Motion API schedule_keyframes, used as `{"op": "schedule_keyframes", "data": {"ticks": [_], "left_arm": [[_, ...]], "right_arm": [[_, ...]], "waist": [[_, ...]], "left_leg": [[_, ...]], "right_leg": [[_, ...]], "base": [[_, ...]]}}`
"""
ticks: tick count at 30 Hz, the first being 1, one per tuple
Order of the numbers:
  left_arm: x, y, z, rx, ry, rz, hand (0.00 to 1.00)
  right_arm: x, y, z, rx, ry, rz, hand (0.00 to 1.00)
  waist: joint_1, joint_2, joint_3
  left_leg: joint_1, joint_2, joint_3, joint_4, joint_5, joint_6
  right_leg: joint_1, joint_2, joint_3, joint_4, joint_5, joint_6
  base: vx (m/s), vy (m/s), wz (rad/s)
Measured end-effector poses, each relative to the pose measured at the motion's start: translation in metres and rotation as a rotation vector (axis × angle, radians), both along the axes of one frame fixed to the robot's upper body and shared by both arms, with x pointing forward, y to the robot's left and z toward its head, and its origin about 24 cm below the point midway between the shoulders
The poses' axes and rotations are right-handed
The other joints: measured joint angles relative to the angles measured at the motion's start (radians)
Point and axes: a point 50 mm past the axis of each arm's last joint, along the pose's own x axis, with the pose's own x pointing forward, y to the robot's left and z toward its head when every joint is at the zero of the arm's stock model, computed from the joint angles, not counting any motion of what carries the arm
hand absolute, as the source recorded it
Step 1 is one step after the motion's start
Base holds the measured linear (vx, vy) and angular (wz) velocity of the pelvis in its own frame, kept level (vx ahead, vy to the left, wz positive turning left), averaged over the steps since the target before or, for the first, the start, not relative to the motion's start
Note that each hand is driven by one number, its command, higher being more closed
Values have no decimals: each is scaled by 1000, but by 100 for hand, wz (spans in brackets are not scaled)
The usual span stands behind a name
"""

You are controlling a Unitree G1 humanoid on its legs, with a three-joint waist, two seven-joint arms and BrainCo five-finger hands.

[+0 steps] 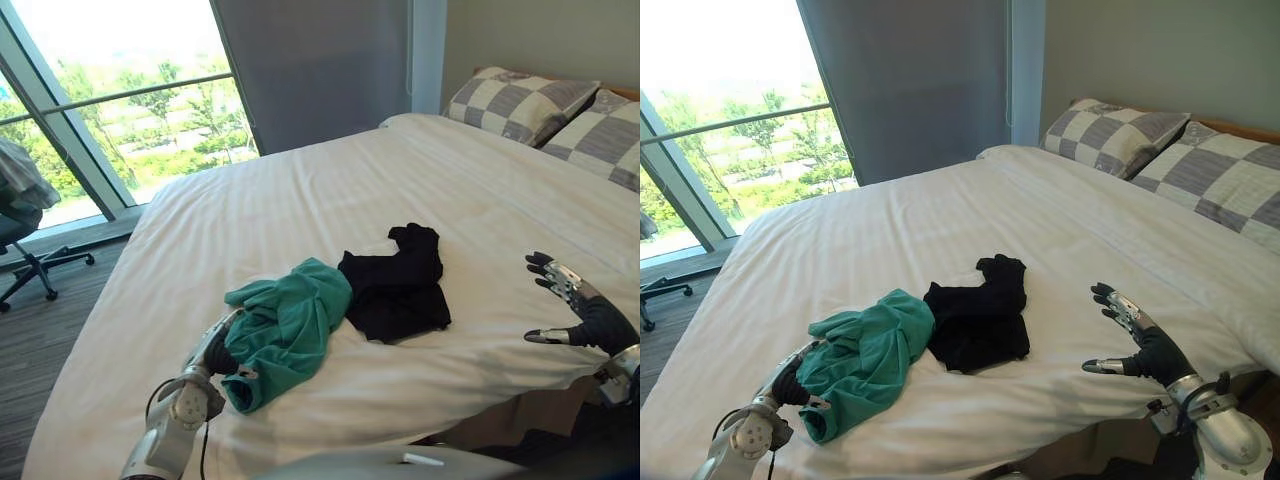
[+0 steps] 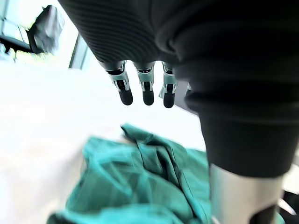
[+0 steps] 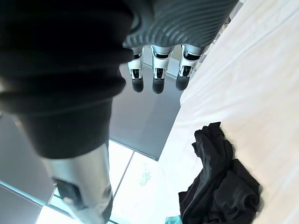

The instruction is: Tidy the bed and pick cloth on bed and put in laundry

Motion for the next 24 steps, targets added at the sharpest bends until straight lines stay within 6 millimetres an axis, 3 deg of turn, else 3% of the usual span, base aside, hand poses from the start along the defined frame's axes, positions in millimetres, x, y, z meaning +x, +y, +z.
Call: {"op": "schedule_keyframes", "data": {"ticks": [8,17,24], "left_arm": [[18,18,27,90,-193,120,0],[39,13,67,154,-360,70,0],[65,16,92,148,-415,89,0]], "right_arm": [[-4,5,12,10,-33,38,0],[-14,22,23,49,-88,135,0],[-12,37,35,61,-154,229,0]], "waist": [[2,-4,1],[1,-16,12],[0,-41,68]], "left_leg": [[-54,4,-4,49,-3,11],[-142,56,15,188,-78,4],[-253,87,29,277,-100,8]], "right_leg": [[-40,-8,-3,37,-8,0],[-88,7,-1,52,-6,-2],[-197,19,15,97,-1,-5]], "base": [[15,-23,2],[3,-20,-3],[2,-17,-5]]}}
